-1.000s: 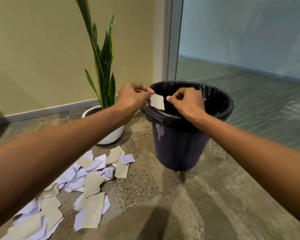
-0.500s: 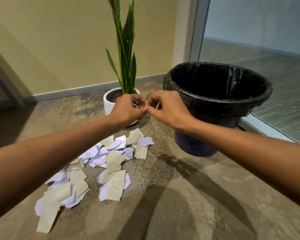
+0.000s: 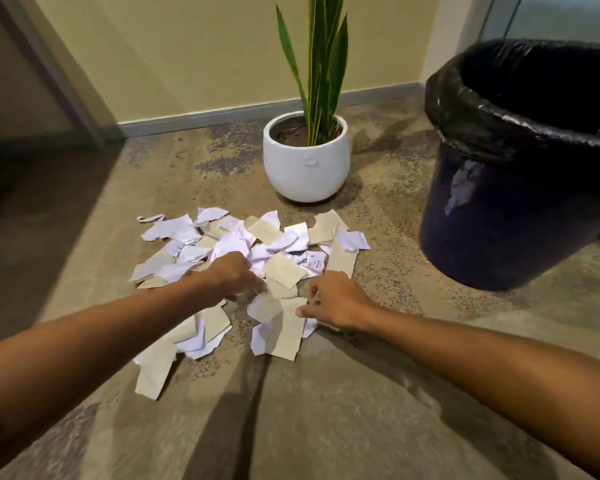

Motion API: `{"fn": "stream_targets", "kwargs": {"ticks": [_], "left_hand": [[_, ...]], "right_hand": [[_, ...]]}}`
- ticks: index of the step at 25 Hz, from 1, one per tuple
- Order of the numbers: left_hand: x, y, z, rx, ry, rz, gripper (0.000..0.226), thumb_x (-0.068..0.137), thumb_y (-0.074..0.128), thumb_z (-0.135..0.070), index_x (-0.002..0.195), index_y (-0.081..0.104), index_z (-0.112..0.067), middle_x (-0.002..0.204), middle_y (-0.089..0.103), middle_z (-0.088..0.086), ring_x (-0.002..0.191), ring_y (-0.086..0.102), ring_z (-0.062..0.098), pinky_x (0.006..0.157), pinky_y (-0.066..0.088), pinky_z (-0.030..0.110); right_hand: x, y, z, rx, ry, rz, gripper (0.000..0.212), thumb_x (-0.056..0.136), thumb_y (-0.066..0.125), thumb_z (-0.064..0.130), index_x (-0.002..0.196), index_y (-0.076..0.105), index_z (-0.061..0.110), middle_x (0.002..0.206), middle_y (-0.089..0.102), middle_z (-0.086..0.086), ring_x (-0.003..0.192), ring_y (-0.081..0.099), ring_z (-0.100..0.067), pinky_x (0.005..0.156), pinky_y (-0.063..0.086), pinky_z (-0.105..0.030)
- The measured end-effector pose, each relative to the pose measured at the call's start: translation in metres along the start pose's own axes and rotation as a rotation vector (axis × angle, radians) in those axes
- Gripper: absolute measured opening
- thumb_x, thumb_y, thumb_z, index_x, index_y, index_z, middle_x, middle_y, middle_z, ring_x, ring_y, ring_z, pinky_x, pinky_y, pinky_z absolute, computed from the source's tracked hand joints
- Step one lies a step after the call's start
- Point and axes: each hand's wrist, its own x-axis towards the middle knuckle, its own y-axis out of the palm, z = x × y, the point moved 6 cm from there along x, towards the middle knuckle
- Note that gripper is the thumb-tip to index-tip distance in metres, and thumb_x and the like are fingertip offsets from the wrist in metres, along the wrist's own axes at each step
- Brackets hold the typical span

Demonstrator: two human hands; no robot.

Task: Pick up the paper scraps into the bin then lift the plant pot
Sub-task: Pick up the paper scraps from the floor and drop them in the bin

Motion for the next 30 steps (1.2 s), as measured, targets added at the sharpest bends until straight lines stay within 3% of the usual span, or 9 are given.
{"fn": "stream_targets", "kwargs": {"ticks": [2, 4, 6, 12, 15, 19, 21, 27, 30], "left_hand": [[0.006, 0.016, 0.015, 0.065, 0.005, 0.010, 0.020, 0.078, 0.073, -0.018, 0.081, 0.063, -0.001, 0.075, 0.058, 0.013, 0.060, 0.049, 0.019, 0.055, 0.039, 0.026], [0.009, 0.030, 0.021, 0.103, 0.049, -0.012, 0.023, 0.077, 0.074, -0.019, 0.089, 0.066, -0.001, 0.079, 0.060, 0.013, 0.066, 0.053, 0.022, 0.054, 0.038, 0.026], [0.014, 0.037, 0.023, 0.113, 0.066, -0.066, 0.020, 0.073, 0.075, -0.016, 0.083, 0.064, -0.002, 0.080, 0.063, 0.014, 0.072, 0.057, 0.023, 0.057, 0.044, 0.028], [0.022, 0.043, 0.034, 0.077, 0.005, 0.005, 0.026, 0.063, 0.083, -0.022, 0.071, 0.068, -0.002, 0.071, 0.063, 0.012, 0.070, 0.055, 0.023, 0.059, 0.038, 0.027], [0.016, 0.043, 0.031, -0.021, -0.012, 0.071, 0.023, 0.063, 0.084, -0.013, 0.062, 0.063, -0.004, 0.065, 0.056, 0.013, 0.063, 0.048, 0.023, 0.054, 0.034, 0.027], [0.001, 0.041, 0.018, -0.170, 0.025, 0.200, 0.016, 0.079, 0.069, -0.001, 0.069, 0.057, -0.007, 0.058, 0.054, 0.013, 0.037, 0.043, 0.012, 0.036, 0.030, 0.015], [-0.007, 0.040, 0.011, -0.208, 0.058, 0.235, 0.016, 0.083, 0.063, 0.002, 0.074, 0.053, -0.006, 0.057, 0.057, 0.013, 0.032, 0.043, 0.010, 0.035, 0.032, 0.015], [-0.036, 0.027, -0.026, -0.285, 0.160, 0.176, 0.030, 0.076, 0.074, -0.010, 0.101, 0.058, -0.012, 0.081, 0.064, 0.007, 0.074, 0.063, 0.018, 0.061, 0.050, 0.026], [-0.049, 0.022, -0.060, -0.350, 0.270, 0.139, 0.034, 0.075, 0.075, -0.016, 0.105, 0.060, -0.014, 0.089, 0.066, 0.005, 0.084, 0.064, 0.018, 0.073, 0.052, 0.032]], "right_hand": [[0.003, 0.019, -0.002, 0.001, 0.033, 0.002, 0.033, 0.081, 0.067, 0.049, 0.093, 0.057, 0.020, 0.116, 0.052, -0.008, 0.113, 0.052, -0.030, 0.082, 0.044, -0.034], [0.007, 0.035, -0.001, -0.071, 0.037, 0.016, 0.066, 0.076, 0.068, 0.055, 0.125, 0.048, 0.015, 0.132, 0.040, -0.011, 0.124, 0.042, -0.032, 0.097, 0.043, -0.040], [0.013, 0.044, 0.001, -0.105, 0.043, 0.012, 0.079, 0.073, 0.072, 0.053, 0.134, 0.040, 0.015, 0.134, 0.037, -0.010, 0.124, 0.042, -0.033, 0.098, 0.043, -0.043], [0.019, 0.040, -0.008, 0.089, 0.110, 0.032, 0.043, 0.068, 0.082, 0.033, 0.098, 0.056, 0.018, 0.110, 0.061, -0.005, 0.101, 0.058, -0.027, 0.069, 0.040, -0.032], [0.017, 0.039, -0.017, 0.231, 0.145, 0.030, 0.035, 0.065, 0.085, 0.023, 0.084, 0.056, 0.018, 0.091, 0.059, 0.000, 0.085, 0.054, -0.021, 0.055, 0.033, -0.027], [0.012, 0.010, -0.033, 0.346, 0.173, 0.014, 0.024, 0.070, 0.082, 0.010, 0.084, 0.064, 0.013, 0.092, 0.056, 0.001, 0.080, 0.053, -0.016, 0.047, 0.038, -0.015], [0.010, -0.009, -0.042, 0.417, 0.205, 0.006, 0.035, 0.071, 0.080, 0.005, 0.103, 0.065, 0.006, 0.093, 0.060, -0.005, 0.070, 0.057, -0.014, 0.041, 0.045, -0.012], [0.000, -0.061, -0.045, 0.380, 0.137, -0.080, 0.048, 0.074, 0.076, 0.005, 0.120, 0.062, 0.009, 0.099, 0.059, -0.003, 0.089, 0.057, -0.018, 0.070, 0.047, -0.021], [-0.007, -0.084, -0.029, 0.409, 0.071, -0.096, 0.046, 0.075, 0.074, 0.000, 0.119, 0.063, 0.008, 0.097, 0.060, -0.004, 0.091, 0.059, -0.020, 0.073, 0.054, -0.029]]}}
